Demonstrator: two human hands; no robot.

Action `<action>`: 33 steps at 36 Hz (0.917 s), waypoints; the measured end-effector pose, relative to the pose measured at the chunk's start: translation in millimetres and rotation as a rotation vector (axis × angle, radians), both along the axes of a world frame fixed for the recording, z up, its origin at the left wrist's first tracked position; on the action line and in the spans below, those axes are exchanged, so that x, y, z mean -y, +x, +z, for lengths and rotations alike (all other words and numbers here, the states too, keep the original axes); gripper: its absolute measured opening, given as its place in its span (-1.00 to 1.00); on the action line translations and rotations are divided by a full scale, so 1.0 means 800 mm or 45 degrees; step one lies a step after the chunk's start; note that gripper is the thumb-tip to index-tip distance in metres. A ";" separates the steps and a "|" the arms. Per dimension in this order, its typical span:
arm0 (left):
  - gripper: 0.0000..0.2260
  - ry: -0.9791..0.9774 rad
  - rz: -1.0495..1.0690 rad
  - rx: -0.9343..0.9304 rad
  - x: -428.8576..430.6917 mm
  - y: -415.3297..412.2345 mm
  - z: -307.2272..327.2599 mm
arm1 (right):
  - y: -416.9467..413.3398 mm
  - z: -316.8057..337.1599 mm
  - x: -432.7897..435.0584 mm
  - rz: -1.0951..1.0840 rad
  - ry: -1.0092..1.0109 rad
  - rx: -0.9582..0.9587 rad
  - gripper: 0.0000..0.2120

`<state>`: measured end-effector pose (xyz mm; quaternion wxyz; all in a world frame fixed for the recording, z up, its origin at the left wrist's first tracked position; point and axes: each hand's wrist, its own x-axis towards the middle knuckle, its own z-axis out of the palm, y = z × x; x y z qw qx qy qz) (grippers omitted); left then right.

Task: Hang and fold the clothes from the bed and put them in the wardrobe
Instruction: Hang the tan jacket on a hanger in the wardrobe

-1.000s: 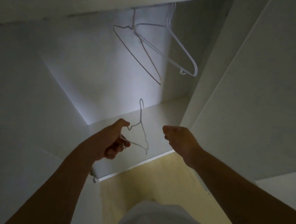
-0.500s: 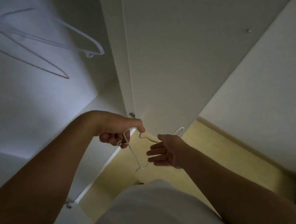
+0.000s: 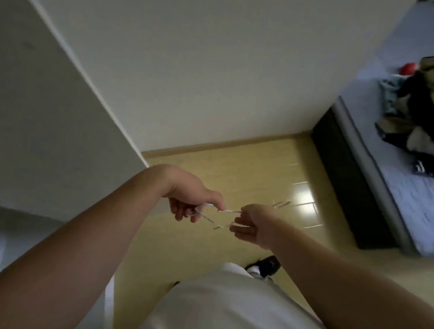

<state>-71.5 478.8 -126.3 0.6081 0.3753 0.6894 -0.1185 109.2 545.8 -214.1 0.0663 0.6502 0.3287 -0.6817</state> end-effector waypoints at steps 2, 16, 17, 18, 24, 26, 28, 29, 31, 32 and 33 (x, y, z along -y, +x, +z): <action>-0.48 0.051 -0.073 -0.034 -0.048 0.025 -0.002 | 0.032 -0.002 -0.036 -0.160 0.035 0.006 -0.89; -0.63 0.443 -0.360 -0.143 -0.355 0.189 -0.003 | 0.257 0.031 -0.263 -1.154 0.018 -0.341 -0.78; -0.62 0.473 -0.371 -0.141 -0.373 0.202 -0.002 | 0.273 0.033 -0.276 -1.215 0.029 -0.359 -0.74; -0.62 0.504 -0.378 -0.141 -0.390 0.215 -0.001 | 0.287 0.035 -0.289 -1.273 0.037 -0.372 -0.69; -0.78 0.818 -0.302 -0.095 -0.483 0.287 -0.008 | 0.356 0.037 -0.353 -1.625 0.037 -0.433 -0.63; -0.83 0.897 -0.276 -0.059 -0.515 0.306 -0.016 | 0.370 0.037 -0.375 -1.726 0.031 -0.451 -0.63; -0.84 0.950 -0.247 -0.030 -0.547 0.323 -0.023 | 0.382 0.038 -0.400 -1.813 0.044 -0.468 -0.62; -0.83 0.975 -0.223 -0.014 -0.564 0.331 -0.027 | 0.387 0.038 -0.413 -1.850 0.058 -0.480 -0.62; -0.78 1.026 -0.174 0.003 -0.601 0.347 -0.036 | 0.395 0.038 -0.443 -1.902 0.085 -0.496 -0.62; -0.76 1.043 -0.161 0.004 -0.620 0.356 -0.039 | 0.400 0.038 -0.460 -1.921 0.097 -0.506 -0.63; -0.75 1.051 -0.142 0.008 -0.641 0.363 -0.043 | 0.404 0.038 -0.478 -1.944 0.107 -0.515 -0.63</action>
